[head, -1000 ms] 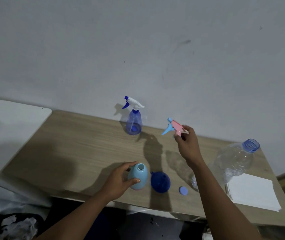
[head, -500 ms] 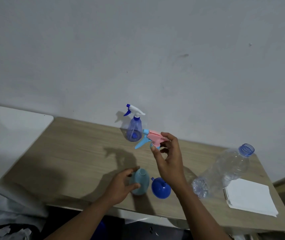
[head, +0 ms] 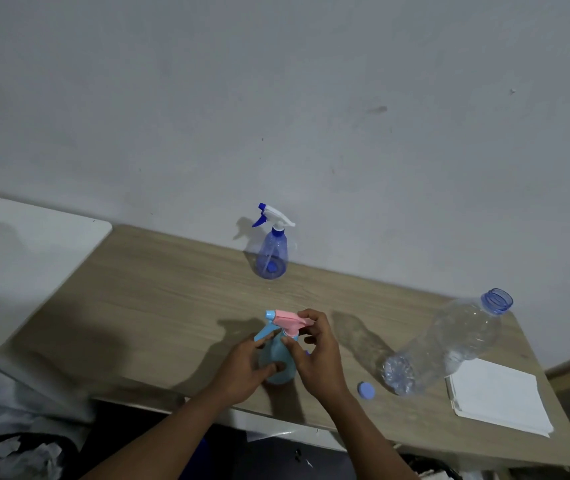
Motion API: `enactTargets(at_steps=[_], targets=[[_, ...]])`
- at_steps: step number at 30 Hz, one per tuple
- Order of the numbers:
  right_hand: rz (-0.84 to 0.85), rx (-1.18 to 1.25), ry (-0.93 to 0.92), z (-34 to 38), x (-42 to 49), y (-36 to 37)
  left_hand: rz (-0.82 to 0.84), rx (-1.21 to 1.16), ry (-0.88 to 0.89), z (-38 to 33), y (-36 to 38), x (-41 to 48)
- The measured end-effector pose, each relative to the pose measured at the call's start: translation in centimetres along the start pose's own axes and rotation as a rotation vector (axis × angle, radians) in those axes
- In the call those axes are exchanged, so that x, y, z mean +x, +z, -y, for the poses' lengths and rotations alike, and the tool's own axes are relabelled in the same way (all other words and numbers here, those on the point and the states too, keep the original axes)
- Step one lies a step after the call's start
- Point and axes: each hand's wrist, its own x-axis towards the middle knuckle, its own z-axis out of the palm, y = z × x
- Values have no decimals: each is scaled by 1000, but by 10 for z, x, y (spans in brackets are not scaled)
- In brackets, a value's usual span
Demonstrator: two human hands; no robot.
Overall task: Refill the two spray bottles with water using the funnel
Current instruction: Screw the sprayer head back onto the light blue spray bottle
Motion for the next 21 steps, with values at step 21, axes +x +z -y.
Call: enactTargets(at_steps=[21], targets=[[-35, 249, 111, 7, 8, -17, 67, -123, 27, -28, 0, -16]])
